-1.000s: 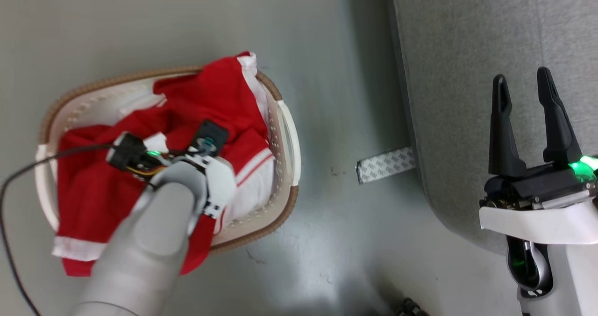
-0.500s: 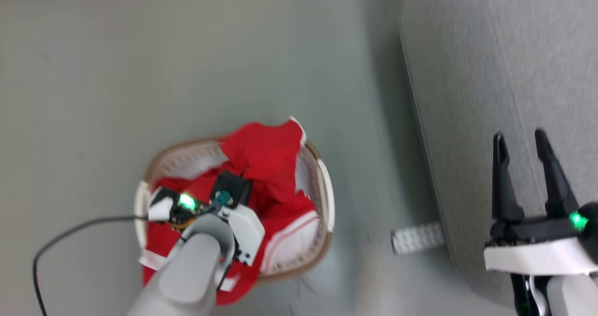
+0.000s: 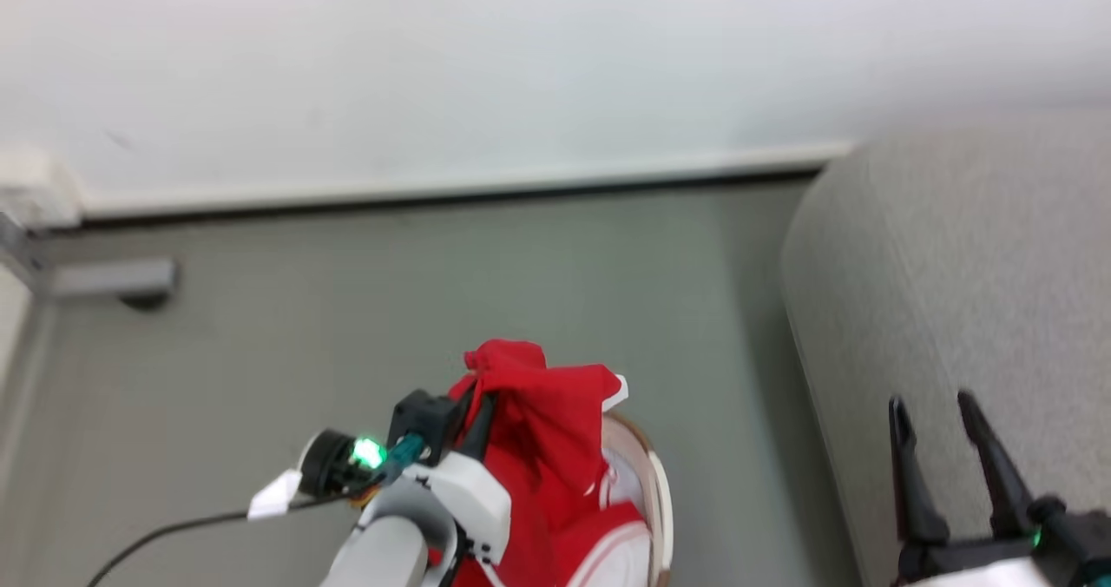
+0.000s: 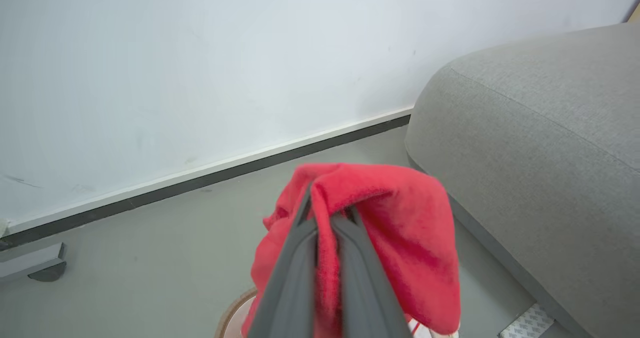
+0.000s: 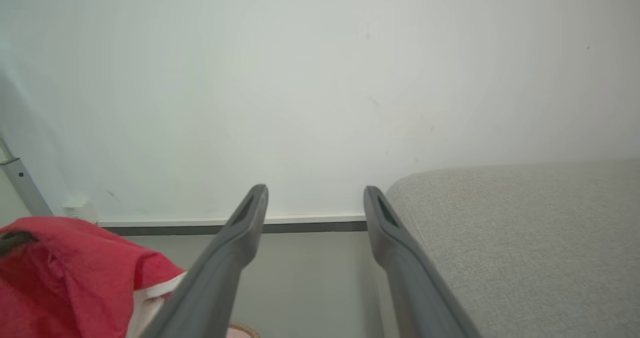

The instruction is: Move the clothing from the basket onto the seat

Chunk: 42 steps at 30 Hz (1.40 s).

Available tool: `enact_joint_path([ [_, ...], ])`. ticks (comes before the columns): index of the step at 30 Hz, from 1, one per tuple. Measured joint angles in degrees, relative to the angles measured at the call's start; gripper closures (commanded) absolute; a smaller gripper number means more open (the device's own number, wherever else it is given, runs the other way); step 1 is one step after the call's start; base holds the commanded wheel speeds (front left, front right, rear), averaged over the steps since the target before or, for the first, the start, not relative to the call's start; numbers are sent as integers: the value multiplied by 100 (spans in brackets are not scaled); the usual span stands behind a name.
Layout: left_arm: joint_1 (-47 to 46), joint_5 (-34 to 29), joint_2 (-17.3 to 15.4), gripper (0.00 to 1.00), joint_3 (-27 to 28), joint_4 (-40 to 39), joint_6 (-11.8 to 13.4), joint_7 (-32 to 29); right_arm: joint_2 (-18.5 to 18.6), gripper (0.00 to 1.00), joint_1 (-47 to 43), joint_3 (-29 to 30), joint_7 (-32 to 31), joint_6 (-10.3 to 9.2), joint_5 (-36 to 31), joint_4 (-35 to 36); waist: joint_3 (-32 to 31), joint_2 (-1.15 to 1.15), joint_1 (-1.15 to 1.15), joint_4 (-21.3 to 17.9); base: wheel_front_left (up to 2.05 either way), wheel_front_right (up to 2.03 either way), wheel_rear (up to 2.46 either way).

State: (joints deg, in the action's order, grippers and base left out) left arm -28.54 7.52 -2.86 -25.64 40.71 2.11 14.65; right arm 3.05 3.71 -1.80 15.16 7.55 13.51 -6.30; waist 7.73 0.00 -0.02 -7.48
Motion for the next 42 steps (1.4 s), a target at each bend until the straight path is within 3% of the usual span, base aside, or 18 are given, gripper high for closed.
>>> enact_joint_path([
  [6, 511, 136, -156, 100, 83, -956, 82, -279, 1, 0, -373, -31, 0, 0, -19, 1, -670, 0, -1, 130, 0, 0, 0],
  [13, 873, 185, -425, 100, 98, -2060, 152, -773, 26, 0, -464, -218, 0, 0, -68, 101, -930, 0, 0, 203, 0, 0, 0],
  [18, 1047, 222, -543, 100, 90, -2577, 212, -1020, 247, 0, -443, -764, 1, 0, -250, 182, -940, 0, 0, 189, 0, 0, 0],
  [23, 1102, 224, -565, 100, -29, -2910, 213, -1191, 513, 0, -26, -1767, 1, 0, -222, 65, -921, 0, 1, 170, 0, 0, 0],
  [27, 1104, 224, -528, 100, -178, -3085, 187, -1285, 787, 0, 688, -2892, -81, 1, -13, -271, -925, 0, 2, 154, 0, 0, 0],
  [32, 1072, 223, -435, 100, -413, -3147, 78, -1315, 815, 0, 1373, -3682, -277, 1, 160, -804, -926, 0, 2, 174, 0, 0, 0],
  [34, 1060, 223, -402, 100, -465, -3149, 58, -1330, 797, 0, 1489, -3766, -278, 0, 199, -929, -925, 0, 2, 181, 0, 0, 0],
  [41, 1021, 330, -201, 100, -751, -3029, -53, -1316, 246, 0, 2126, -4105, -249, 1, 527, -2346, -934, 0, 2, 179, 0, 0, 0],
  [42, 1016, 335, -186, 100, -776, -3007, -54, -1310, 201, 49, 2186, -4130, -237, 1, 636, -2476, -933, 0, 2, 182, 0, 0, 0],
])
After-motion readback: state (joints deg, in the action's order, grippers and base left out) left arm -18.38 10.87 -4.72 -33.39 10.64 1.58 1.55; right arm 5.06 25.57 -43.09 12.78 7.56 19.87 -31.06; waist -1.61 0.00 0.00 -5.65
